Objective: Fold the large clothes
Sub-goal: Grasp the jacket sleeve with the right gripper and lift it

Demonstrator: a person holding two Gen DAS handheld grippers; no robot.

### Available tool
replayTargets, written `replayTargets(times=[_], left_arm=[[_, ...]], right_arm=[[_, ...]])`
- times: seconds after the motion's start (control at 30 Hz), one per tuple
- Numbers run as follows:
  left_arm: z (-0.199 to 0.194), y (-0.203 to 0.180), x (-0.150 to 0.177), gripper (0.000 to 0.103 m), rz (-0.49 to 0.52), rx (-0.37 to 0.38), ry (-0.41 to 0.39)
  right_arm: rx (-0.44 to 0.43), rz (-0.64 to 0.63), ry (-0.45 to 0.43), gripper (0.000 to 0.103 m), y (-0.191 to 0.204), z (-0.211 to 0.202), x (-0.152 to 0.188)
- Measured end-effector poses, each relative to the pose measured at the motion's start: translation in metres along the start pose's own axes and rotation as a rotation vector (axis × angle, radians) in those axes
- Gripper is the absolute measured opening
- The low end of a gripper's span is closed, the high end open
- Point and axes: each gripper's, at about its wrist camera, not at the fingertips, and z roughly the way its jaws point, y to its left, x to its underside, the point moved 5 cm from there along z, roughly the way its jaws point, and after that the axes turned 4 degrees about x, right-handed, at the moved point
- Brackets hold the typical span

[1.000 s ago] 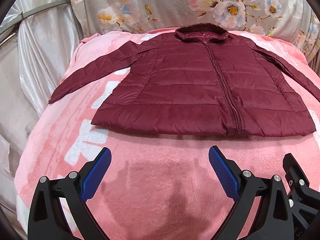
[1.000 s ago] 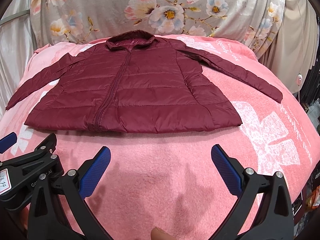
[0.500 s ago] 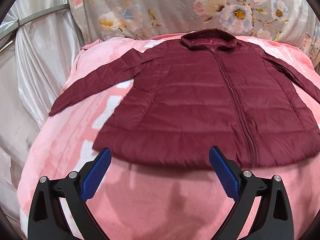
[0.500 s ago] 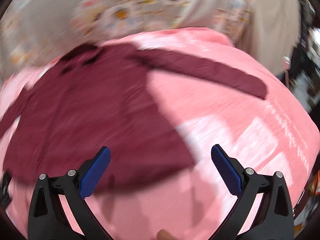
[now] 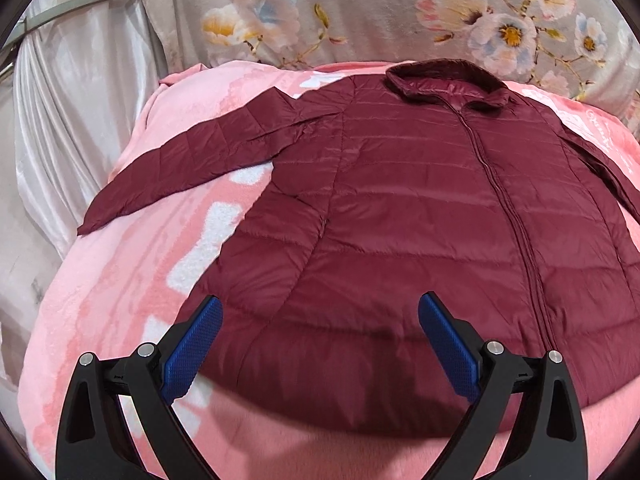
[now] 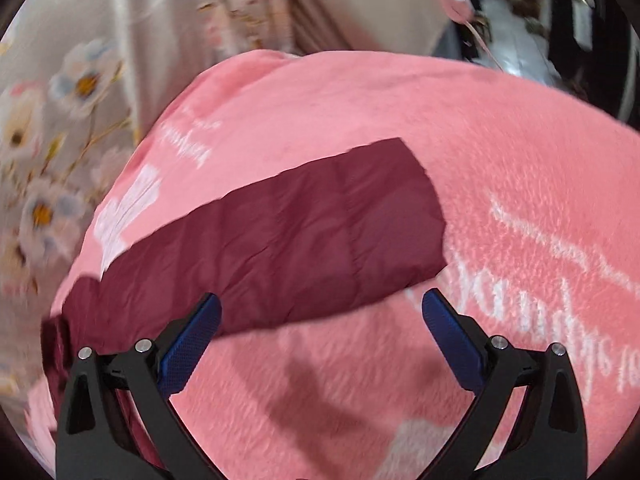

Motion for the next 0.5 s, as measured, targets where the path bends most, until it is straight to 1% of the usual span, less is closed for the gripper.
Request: replayTargets(times=[0.1, 0.2, 0.27, 0.33, 0.43, 0.5], left_arm=[[0.006, 0.000, -0.004, 0.096, 0.007, -0.016, -0.018], [0.012, 0.001, -0.007, 0.096, -0.006, 0.003, -0.011], [0.015, 0.001, -0.009, 0.096, -0.006, 0.008, -0.010], [0.016, 0.000, -0.011, 0.096, -0.005, 0.020, -0.008], [0.018, 0.000, -0.011, 0.096, -0.008, 0.033, -0.008], [0.020, 0.001, -0.011, 0.096, -0.013, 0.034, -0.006]], right_arm=[[0.006, 0.074, 0.027, 0.098, -0.011, 0.018, 0.001], [-0.001, 0.078, -0.032, 0.098, -0.011, 0.023, 0.003], [0.020, 0.066, -0.040, 0.098, -0.009, 0.023, 0.005], [0.049, 0.049, -0.020, 0.098, -0.005, 0.027, 0.005], [0.089, 0.058, 0.012, 0.098, -0.003, 0.029, 0.001], [0.076, 0.051, 0.014, 0.098, 0.005, 0.033, -0.003]])
